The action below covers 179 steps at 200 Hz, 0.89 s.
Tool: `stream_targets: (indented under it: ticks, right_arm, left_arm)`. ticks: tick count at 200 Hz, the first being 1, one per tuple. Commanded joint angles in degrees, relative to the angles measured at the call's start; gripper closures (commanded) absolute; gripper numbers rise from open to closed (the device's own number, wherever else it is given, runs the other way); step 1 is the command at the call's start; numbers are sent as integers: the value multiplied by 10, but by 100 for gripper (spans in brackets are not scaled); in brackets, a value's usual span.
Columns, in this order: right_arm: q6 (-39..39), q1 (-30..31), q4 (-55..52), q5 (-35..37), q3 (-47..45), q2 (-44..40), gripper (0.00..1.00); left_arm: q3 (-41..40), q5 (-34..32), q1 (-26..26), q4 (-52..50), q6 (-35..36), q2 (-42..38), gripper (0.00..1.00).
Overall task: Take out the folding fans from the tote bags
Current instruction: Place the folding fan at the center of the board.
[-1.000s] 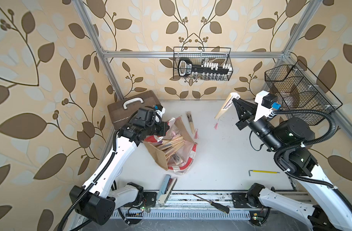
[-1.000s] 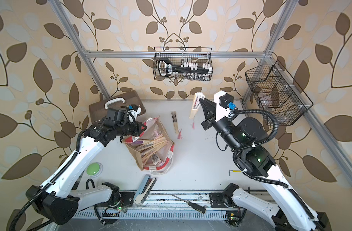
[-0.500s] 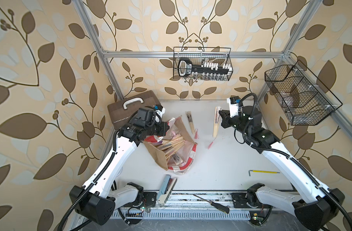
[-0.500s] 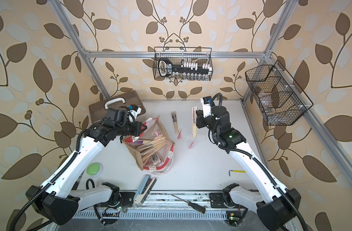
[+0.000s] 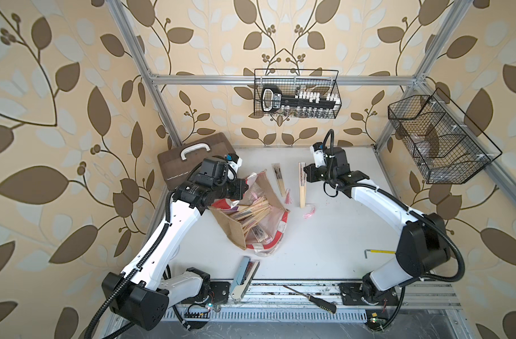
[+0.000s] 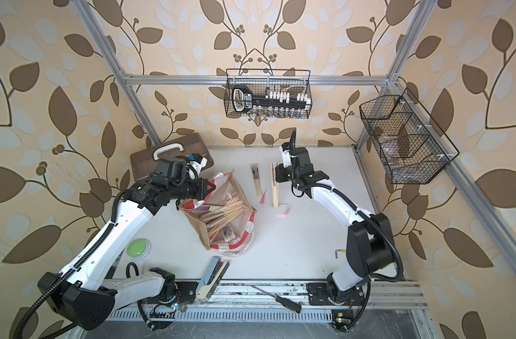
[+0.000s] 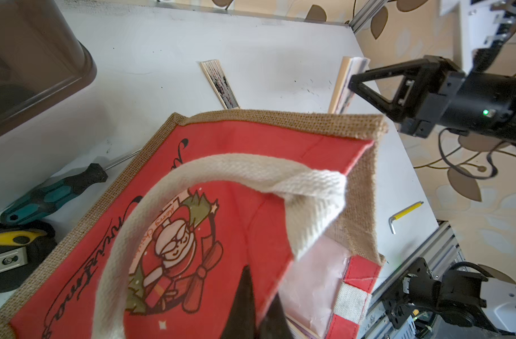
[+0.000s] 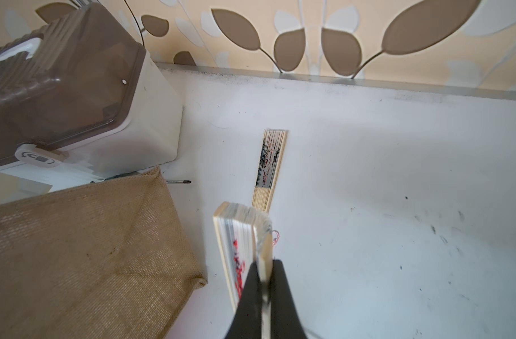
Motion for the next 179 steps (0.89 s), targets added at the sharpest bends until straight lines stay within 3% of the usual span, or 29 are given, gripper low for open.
stream_targets:
  ticks: [1,105,179]
  right_arm:
    - [8,-7,-15,-33,57,47,100]
    - [-3,-52,-90,-135,265,303,100]
    - [8,-63,-127,-145,392,431,100]
  left_arm:
    - [-1,-2,7,12,3,-15,100]
    - [0,-3,7,10,4,-3,100]
    - [-1,0,7,10,5,-2,100]
